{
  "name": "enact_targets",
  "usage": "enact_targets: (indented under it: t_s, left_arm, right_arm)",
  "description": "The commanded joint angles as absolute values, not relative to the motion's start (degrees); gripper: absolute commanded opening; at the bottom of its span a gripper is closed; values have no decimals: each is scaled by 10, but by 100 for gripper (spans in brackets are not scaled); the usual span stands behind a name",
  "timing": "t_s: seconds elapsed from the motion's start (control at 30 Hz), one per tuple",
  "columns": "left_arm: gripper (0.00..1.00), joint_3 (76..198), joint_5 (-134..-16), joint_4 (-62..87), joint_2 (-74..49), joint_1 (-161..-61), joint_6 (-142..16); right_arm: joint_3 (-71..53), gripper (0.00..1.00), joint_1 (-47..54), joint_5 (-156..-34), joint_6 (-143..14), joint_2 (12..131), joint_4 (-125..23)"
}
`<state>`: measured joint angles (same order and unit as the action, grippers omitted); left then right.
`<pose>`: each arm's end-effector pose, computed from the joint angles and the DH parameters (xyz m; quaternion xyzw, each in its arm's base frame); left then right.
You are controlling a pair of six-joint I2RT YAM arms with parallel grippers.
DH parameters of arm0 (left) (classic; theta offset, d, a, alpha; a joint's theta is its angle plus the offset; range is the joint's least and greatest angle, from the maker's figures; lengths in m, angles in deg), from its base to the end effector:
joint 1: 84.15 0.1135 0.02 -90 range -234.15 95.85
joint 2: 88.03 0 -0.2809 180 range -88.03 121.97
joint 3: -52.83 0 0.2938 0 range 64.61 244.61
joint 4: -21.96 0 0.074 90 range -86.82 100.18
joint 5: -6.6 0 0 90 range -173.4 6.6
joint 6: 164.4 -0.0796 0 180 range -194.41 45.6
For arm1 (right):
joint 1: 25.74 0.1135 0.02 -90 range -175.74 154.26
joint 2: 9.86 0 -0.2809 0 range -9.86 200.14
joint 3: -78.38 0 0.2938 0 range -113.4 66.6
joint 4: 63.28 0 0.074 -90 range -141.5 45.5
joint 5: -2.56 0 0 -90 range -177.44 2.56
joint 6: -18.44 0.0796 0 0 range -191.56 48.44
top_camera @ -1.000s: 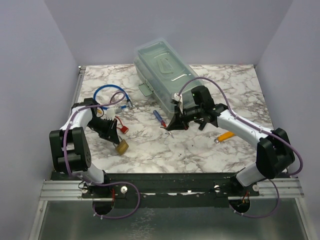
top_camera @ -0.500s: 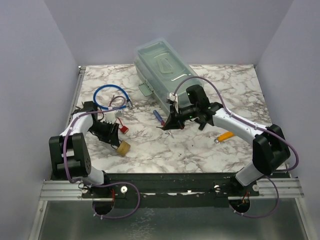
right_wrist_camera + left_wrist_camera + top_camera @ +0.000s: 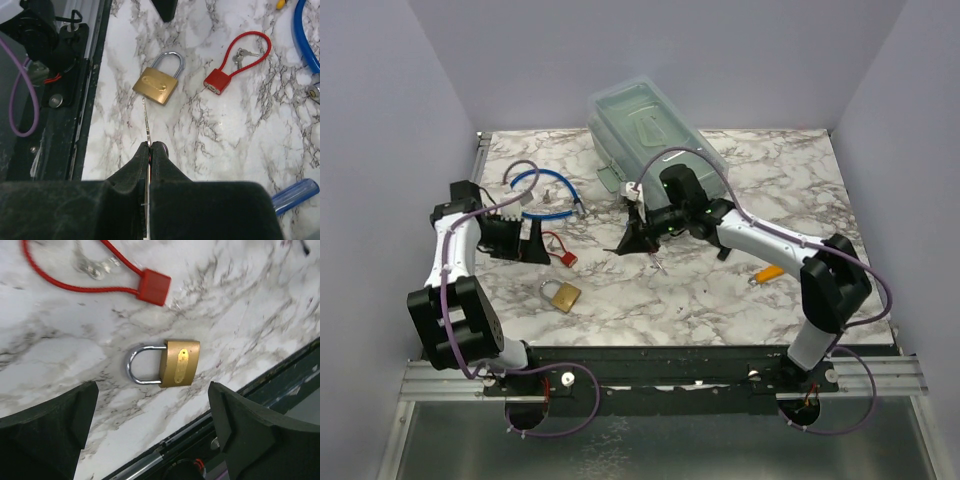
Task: Lock with the key
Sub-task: Place the lock at the center of the board, then place the key at the center of the board.
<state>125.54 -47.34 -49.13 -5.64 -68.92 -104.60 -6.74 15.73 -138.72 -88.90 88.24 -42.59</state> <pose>0.2966 0.0322 0.2060 0.1482 0.9365 -0.2550 0.1897 0.2952 0.3438 0.2570 -0.5682 0.5921 0.4620 0.3364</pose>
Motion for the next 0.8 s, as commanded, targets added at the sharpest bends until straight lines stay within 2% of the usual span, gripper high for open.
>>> enact_targets:
  t_s: [0.0, 0.23, 0.77]
  left_arm:
    - [99, 1351, -414, -459, -55, -612, -958]
    - [99, 1411, -456, -392, -41, -573, -839]
    - [99, 1381, -485, -363, -68, -571, -798]
  right_arm:
    - [-123, 0, 195, -1325, -881, 946, -456]
    - [-228, 0, 252, -1251, -861, 1061, -477]
    - [-359, 0, 318, -1218, -848, 1245, -489]
